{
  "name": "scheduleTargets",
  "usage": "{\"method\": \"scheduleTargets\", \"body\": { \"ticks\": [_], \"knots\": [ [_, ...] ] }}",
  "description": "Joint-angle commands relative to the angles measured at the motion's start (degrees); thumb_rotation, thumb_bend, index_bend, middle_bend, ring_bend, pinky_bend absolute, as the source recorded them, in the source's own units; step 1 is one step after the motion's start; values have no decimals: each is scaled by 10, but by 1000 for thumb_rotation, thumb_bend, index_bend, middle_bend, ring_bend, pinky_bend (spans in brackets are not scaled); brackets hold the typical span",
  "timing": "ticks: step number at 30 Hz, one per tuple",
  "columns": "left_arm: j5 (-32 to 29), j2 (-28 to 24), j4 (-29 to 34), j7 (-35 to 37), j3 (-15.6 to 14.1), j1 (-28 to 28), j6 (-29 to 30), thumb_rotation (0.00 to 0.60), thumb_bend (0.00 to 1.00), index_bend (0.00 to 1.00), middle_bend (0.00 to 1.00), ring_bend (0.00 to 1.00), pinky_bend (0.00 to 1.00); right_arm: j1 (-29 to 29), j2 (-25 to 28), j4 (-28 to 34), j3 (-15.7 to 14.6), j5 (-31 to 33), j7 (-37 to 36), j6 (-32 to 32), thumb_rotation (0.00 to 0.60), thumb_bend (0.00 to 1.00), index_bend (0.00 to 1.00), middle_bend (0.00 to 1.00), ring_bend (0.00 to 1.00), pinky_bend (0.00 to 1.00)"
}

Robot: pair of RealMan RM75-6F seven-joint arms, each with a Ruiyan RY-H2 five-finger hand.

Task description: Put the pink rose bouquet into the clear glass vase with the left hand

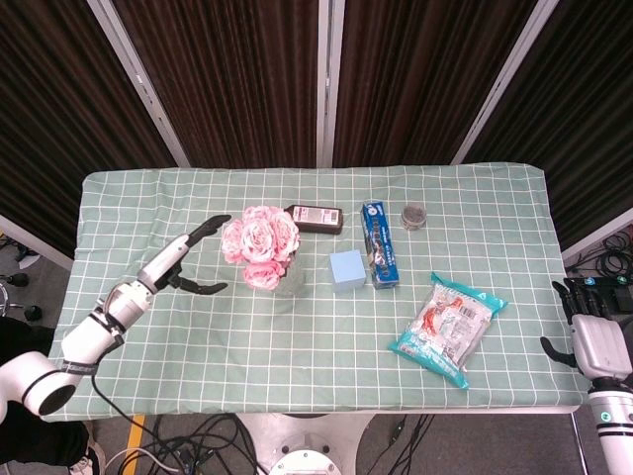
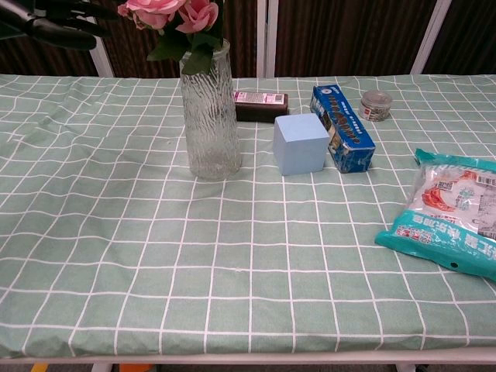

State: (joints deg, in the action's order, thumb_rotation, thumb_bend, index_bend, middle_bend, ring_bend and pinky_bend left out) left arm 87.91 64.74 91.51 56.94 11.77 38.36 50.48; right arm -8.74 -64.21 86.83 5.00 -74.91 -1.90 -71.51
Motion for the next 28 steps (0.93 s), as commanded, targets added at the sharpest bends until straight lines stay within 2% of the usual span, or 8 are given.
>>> {"method": "scheduleTargets", "body": {
  "ticks": [1,4,5,8,13,16,20,28],
  "knots": [
    [4,-5,-34,-81,-13,-26,49,600,219,9,0,0,68,1,1,1,1,-2,-1,-3,600,213,0,0,0,0],
    [-11,4,-60,-222,-15,-57,107,600,274,9,0,0,68,3,2,2,0,-7,-4,-9,600,214,0,0,0,0],
    [-23,10,-65,-300,-15,-74,137,600,294,9,0,0,69,3,3,2,0,-9,-6,-12,600,214,0,0,0,0],
    [-35,25,-60,-458,-27,-119,211,600,311,9,0,0,69,5,3,1,0,-14,-10,-16,600,214,0,0,0,0],
    [-34,45,-43,-611,-65,-190,304,600,298,10,0,0,68,8,-1,-2,1,-23,-15,-30,600,214,0,0,0,0],
    [-35,65,-44,-668,-75,-227,358,600,289,9,0,0,67,12,-11,-9,2,-35,-11,-51,600,214,0,0,0,0],
    [-32,89,-56,-702,-90,-266,406,600,284,10,0,0,66,14,-22,-20,0,-52,-6,-68,600,214,0,0,0,0],
    [-21,108,-89,-687,-107,-311,445,600,283,11,0,0,66,16,-29,-27,-11,-76,-3,-78,600,213,0,0,0,0]
  ]
}}
